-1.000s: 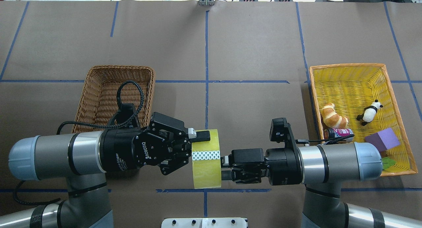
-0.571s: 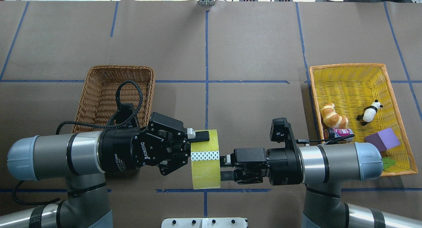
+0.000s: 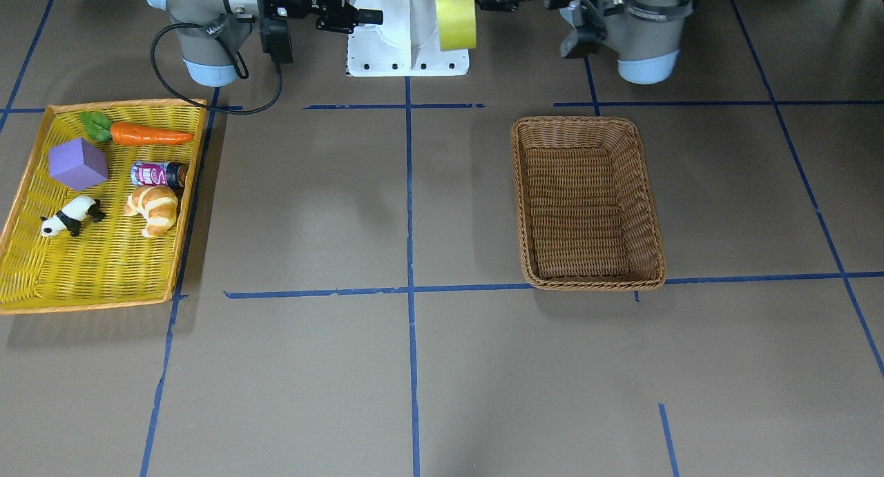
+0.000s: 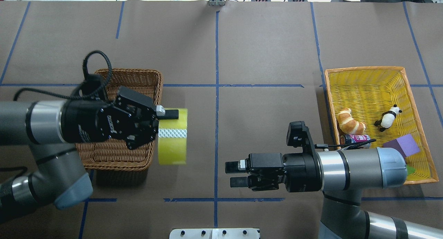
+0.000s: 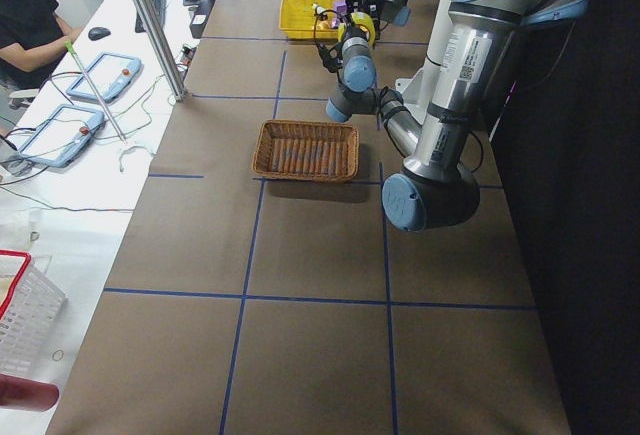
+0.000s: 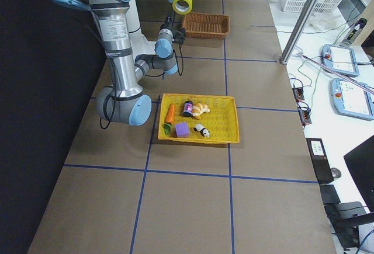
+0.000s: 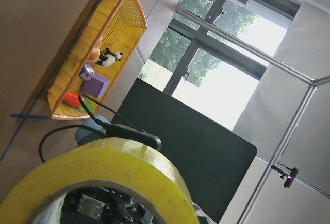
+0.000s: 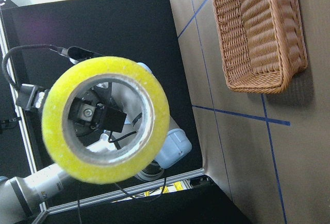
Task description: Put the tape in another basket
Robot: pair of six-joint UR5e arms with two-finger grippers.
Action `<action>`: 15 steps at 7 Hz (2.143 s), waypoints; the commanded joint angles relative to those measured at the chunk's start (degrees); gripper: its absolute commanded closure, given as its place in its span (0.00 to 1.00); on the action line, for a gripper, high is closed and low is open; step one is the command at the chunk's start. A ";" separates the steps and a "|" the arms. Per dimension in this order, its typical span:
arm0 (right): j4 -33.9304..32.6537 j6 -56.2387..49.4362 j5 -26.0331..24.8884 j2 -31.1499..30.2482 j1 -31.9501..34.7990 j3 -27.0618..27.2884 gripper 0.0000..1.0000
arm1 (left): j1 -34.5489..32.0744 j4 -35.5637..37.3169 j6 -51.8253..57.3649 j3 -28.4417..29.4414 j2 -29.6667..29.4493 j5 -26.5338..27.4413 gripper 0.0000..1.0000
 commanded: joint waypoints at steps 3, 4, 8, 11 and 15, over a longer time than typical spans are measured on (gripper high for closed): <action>-21.10 -8.90 16.92 -1.14 19.79 -0.36 0.00 | -13.20 20.15 16.61 1.96 0.77 -17.92 1.00; -33.12 -18.97 19.58 -1.14 22.88 -0.45 0.00 | -14.08 25.08 22.94 2.65 0.77 -18.72 1.00; -72.34 -58.96 18.81 -1.05 34.04 -0.36 0.00 | -16.73 52.48 52.11 2.66 1.39 -18.20 1.00; -95.22 -89.57 20.04 -0.97 45.02 -0.36 0.00 | -11.23 63.34 60.45 1.26 2.17 -12.59 1.00; -99.24 -94.13 27.60 -0.79 51.91 -3.35 0.00 | -2.40 80.44 68.75 -4.42 2.96 -3.08 1.00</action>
